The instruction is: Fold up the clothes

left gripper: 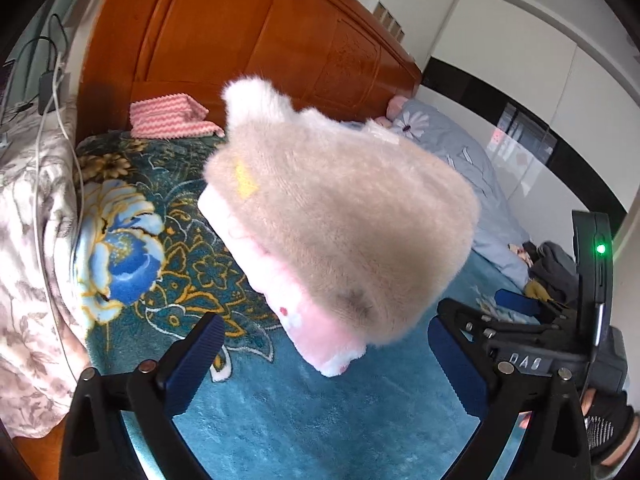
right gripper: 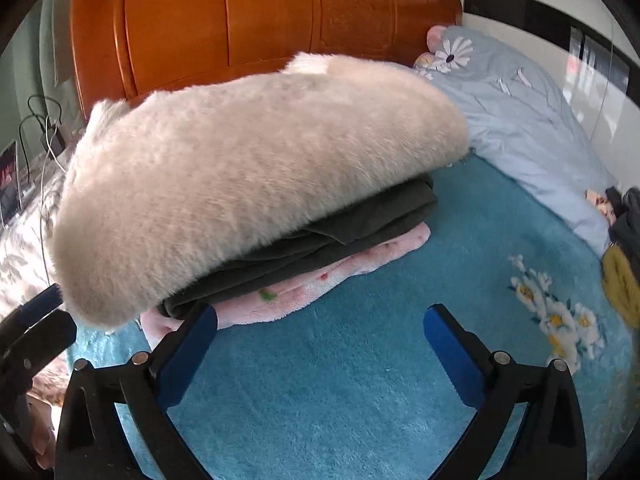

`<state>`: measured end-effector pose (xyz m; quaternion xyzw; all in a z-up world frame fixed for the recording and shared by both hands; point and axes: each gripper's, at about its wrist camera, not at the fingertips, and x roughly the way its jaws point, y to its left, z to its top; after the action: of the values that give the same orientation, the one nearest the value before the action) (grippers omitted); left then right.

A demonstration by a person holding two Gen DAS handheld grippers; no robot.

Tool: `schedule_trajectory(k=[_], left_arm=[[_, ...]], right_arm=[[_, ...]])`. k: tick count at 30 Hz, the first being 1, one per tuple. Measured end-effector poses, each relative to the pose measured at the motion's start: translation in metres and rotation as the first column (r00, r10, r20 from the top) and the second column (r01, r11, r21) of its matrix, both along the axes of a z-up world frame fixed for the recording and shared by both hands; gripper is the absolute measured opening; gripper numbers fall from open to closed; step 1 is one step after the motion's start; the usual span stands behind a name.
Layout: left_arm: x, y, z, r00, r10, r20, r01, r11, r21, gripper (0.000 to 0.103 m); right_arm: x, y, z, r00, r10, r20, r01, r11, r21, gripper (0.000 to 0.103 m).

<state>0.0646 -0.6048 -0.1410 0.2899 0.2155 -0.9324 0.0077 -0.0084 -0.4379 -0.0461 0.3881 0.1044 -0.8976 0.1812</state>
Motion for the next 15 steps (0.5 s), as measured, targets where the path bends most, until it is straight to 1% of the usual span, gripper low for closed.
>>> schedule_trajectory(k=[9,12,15], left_arm=[[0.004,0.001,0.004,0.998,0.050,-0.035,-0.049,0.999,0.023,0.103],[0.002,0.009,0.003,0.999,0.028,-0.032,-0.028,1.000,-0.003,0.103],[0.003,0.013,0.002,0.999,0.034,-0.026,-0.035,0.999,-0.031,0.103]], right_arm=[[0.009,-0.019,0.004,0.995,0.063,-0.081,-0.055,0.994,0.094,0.103],[0.011,-0.023,0.005,0.993,0.068,-0.093,-0.058,0.992,0.109,0.103],[0.012,-0.026,0.004,0.993,0.072,-0.093,-0.060,0.991,0.118,0.103]])
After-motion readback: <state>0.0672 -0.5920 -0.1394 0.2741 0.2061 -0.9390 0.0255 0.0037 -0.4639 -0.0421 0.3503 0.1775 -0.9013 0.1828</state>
